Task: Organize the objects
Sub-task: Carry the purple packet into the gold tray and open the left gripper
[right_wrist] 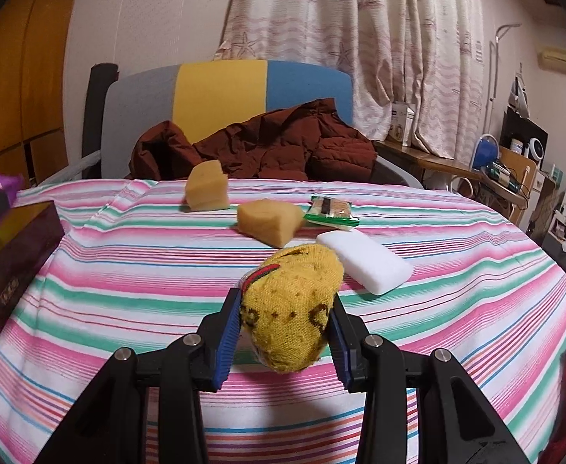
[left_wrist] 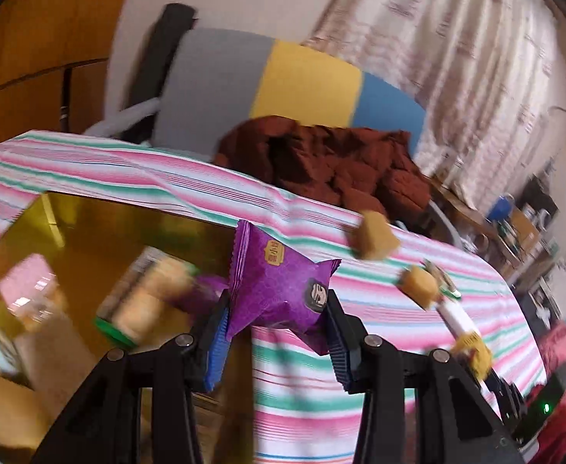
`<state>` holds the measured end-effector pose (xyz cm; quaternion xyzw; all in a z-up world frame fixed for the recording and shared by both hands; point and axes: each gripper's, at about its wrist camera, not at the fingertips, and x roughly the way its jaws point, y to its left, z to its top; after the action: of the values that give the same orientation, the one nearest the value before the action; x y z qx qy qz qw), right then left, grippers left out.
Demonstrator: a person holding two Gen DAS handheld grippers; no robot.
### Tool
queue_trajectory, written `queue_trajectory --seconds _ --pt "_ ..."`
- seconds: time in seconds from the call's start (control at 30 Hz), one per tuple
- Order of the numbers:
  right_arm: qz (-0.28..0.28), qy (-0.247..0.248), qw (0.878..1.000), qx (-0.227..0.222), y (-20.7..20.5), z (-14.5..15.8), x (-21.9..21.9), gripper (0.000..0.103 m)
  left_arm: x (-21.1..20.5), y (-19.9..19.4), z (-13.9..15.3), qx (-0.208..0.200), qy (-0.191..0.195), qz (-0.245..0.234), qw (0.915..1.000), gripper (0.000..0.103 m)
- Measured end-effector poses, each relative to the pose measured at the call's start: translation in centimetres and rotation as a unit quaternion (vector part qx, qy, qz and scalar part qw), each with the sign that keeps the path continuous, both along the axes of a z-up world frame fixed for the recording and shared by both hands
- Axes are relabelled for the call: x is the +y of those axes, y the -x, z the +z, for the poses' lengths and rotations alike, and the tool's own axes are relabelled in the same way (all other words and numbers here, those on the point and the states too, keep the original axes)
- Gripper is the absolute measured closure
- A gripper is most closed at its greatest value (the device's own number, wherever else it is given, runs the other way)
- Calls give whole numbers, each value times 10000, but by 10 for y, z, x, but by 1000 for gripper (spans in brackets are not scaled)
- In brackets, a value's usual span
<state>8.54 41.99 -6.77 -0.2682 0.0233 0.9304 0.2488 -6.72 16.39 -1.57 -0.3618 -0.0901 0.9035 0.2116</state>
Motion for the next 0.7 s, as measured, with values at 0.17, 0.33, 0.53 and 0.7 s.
queue_trajectory --seconds 0.17,0.33,0.53,0.7 --pt "31 -90 9999 -65 2 -1 -5 61 -37 38 1 -388 121 401 9984 59" --pt "19 -125 9998 -140 4 -3 -6 61 -65 67 -6 -651 367 614 9953 59" --pt "33 -225 9994 -244 7 -4 -10 61 -90 90 -27 -994 350 812 9911 58" --pt "86 -343 9988 -324 10 -5 -16 61 -101 103 -39 -1138 428 1095 9865 46"
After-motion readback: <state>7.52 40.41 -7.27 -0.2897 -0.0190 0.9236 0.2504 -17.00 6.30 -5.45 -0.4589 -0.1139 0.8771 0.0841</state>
